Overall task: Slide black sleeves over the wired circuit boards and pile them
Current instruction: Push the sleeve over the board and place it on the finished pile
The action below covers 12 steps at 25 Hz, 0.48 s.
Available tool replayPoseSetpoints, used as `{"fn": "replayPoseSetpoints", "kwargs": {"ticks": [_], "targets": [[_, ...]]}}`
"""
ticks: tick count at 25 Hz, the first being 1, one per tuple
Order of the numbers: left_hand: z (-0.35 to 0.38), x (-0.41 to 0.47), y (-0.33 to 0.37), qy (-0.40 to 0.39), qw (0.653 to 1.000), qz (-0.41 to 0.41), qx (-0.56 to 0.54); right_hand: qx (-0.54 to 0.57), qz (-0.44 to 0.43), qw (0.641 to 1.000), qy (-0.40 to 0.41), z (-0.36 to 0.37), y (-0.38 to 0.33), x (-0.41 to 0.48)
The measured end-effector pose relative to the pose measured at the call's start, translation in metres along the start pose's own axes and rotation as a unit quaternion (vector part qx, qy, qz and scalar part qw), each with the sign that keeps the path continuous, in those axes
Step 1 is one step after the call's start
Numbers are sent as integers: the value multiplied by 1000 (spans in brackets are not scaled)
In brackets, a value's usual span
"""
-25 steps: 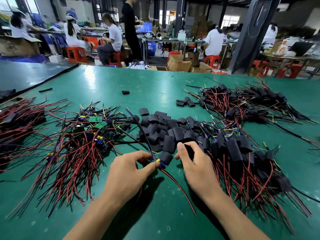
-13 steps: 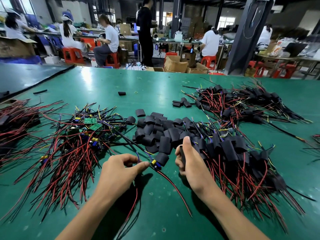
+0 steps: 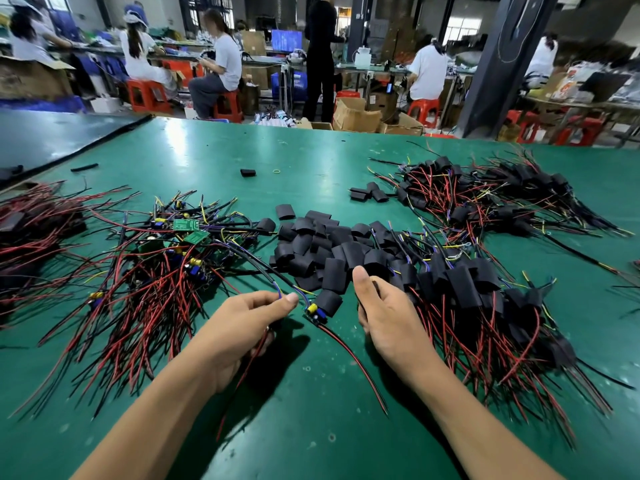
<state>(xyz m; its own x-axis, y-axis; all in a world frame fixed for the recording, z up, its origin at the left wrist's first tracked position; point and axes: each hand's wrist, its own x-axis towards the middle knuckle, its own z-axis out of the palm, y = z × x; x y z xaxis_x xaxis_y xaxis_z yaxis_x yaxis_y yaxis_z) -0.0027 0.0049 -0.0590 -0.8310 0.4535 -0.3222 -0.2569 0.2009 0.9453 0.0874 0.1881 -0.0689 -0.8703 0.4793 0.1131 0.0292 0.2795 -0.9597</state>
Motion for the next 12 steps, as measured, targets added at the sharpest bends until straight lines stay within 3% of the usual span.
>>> {"fn": "replayPoseSetpoints", "kwargs": {"ticks": [7, 12], "targets": [[-1, -3, 12, -131, 970, -37, -203, 20, 52, 998, 4, 3, 1, 4], [4, -6, 11, -146, 967, -3, -208, -25, 14, 999, 22, 1, 7, 5]]}}
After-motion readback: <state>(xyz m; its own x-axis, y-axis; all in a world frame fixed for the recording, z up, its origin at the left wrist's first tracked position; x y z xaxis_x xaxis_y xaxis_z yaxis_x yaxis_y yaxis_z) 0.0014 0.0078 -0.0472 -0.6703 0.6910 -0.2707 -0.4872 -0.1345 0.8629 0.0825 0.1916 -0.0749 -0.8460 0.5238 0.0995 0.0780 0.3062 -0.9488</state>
